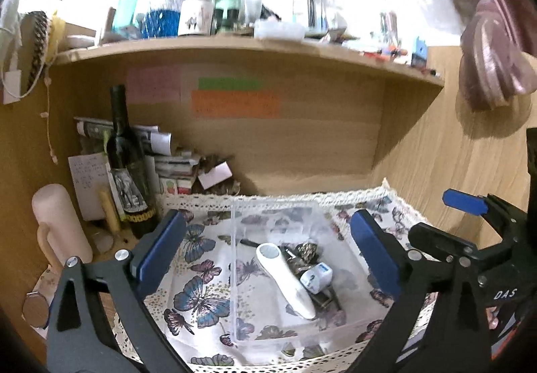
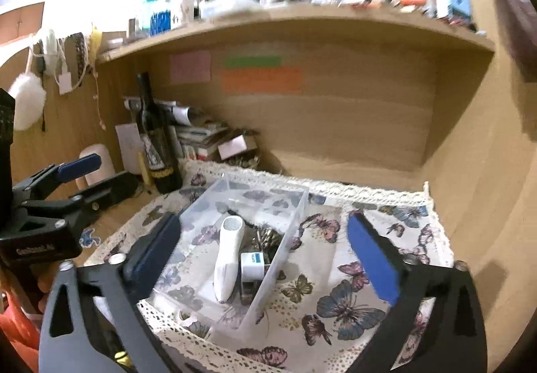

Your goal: Organize rigid objects

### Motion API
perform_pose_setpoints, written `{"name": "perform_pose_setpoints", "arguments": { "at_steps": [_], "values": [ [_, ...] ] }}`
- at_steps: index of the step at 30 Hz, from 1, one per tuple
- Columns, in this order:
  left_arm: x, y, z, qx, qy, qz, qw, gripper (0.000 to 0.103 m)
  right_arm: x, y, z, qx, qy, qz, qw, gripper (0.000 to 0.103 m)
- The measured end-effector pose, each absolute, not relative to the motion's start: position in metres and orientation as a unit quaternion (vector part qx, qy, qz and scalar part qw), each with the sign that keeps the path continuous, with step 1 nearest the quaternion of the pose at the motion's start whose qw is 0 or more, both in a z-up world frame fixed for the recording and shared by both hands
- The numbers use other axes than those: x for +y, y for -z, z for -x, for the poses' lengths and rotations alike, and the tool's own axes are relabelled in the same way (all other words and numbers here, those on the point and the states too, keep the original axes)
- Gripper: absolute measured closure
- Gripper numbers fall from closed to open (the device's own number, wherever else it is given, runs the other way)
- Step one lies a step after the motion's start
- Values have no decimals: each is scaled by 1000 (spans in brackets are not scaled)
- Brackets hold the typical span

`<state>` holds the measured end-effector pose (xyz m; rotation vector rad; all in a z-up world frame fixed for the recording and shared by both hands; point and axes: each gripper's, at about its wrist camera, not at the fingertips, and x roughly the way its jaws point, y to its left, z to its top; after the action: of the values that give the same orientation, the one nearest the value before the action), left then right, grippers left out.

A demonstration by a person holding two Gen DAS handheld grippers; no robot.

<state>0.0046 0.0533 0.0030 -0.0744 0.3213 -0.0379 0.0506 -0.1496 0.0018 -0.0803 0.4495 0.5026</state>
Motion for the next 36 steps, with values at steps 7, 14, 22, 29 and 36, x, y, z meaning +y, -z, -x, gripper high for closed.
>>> {"name": "perform_pose_setpoints", "arguments": {
  "at_steps": [7, 14, 22, 29, 36],
  "values": [
    [50, -6, 9, 148, 17, 53, 987, 0, -157, -9, -31, 193, -241, 37, 951, 0],
    [47, -8, 15, 136, 14, 51, 989, 0, -162, -12, -24, 178, -238, 37, 954, 0],
    [45, -11, 16, 129, 9, 43, 991, 0, -163, -13, -21, 169, -231, 34, 957, 0],
    [44, -9, 14, 133, 13, 42, 990, 0, -162, -12, -23, 173, -225, 32, 958, 0],
    [44, -7, 10, 140, 17, 45, 989, 0, -161, -10, -26, 179, -220, 29, 959, 0]
  ]
}}
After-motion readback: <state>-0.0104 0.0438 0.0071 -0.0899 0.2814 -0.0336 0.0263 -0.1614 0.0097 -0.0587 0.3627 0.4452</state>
